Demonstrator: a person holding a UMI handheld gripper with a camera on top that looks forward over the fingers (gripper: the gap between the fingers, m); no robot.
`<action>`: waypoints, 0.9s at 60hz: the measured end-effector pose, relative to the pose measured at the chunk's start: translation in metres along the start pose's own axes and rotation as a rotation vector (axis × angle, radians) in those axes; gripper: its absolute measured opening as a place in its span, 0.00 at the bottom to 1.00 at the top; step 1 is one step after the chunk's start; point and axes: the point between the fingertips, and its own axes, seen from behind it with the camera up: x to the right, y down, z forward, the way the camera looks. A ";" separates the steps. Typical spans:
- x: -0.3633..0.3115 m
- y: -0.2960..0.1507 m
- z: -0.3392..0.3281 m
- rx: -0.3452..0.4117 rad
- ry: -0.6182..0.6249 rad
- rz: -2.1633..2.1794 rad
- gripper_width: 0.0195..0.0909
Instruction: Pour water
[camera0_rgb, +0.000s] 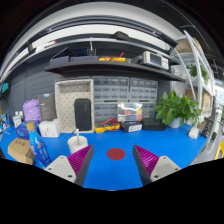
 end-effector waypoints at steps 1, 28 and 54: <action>-0.005 0.004 -0.002 -0.008 -0.012 0.001 0.86; -0.202 0.091 -0.058 -0.119 -0.348 -0.052 0.86; -0.260 0.048 0.024 -0.008 -0.297 -0.080 0.80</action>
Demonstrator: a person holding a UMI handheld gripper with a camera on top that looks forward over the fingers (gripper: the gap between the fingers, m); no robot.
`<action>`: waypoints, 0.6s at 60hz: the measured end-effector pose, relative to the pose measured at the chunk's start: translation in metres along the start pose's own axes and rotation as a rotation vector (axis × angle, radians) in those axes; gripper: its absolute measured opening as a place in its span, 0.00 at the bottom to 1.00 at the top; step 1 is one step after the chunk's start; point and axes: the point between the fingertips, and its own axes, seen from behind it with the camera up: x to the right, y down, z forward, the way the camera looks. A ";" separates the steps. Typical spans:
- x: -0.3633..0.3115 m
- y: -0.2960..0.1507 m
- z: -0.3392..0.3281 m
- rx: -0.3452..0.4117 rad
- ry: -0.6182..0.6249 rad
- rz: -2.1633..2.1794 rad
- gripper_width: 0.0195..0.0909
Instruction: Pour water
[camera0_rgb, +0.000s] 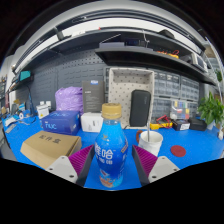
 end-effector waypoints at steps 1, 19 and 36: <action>0.000 0.000 0.003 0.001 0.003 -0.004 0.79; -0.002 0.004 0.022 0.087 0.016 0.000 0.37; -0.002 0.004 0.027 0.093 -0.002 0.012 0.26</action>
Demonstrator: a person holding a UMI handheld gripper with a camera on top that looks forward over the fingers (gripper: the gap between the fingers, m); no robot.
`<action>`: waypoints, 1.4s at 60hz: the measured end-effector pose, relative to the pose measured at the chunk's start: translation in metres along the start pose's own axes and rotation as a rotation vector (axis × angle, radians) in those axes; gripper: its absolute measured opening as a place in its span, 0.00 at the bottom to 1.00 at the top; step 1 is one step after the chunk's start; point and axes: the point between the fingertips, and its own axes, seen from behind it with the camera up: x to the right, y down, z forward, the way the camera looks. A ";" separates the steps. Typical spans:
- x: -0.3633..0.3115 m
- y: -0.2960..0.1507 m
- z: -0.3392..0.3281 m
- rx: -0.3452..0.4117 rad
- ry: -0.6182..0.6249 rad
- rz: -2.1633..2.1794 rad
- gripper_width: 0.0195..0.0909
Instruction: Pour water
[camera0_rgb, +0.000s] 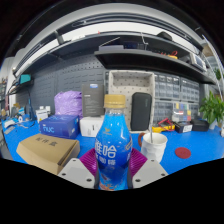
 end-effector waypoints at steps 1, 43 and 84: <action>0.001 0.000 0.000 -0.007 0.003 0.011 0.26; 0.010 -0.062 0.087 -0.154 -0.025 1.334 0.26; 0.014 -0.069 0.088 -0.214 -0.044 1.857 0.28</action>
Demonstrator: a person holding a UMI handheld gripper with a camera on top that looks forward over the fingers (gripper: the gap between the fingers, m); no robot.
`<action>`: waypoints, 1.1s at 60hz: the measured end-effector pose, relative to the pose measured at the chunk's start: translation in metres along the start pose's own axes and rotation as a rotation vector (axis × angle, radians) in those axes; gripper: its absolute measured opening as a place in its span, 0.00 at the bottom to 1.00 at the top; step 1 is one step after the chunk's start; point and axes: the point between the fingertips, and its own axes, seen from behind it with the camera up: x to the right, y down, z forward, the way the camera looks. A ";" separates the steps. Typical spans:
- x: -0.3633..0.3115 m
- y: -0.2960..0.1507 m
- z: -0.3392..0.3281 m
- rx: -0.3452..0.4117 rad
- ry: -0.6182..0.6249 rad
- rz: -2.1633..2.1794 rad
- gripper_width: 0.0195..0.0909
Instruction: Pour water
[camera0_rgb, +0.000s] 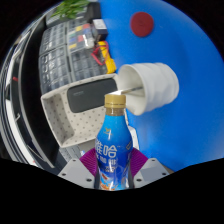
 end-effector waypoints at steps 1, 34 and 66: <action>-0.001 0.000 -0.001 -0.001 0.000 -0.026 0.28; -0.149 -0.151 -0.065 0.341 0.066 -1.485 0.30; -0.035 -0.294 -0.039 0.266 0.291 -1.787 0.30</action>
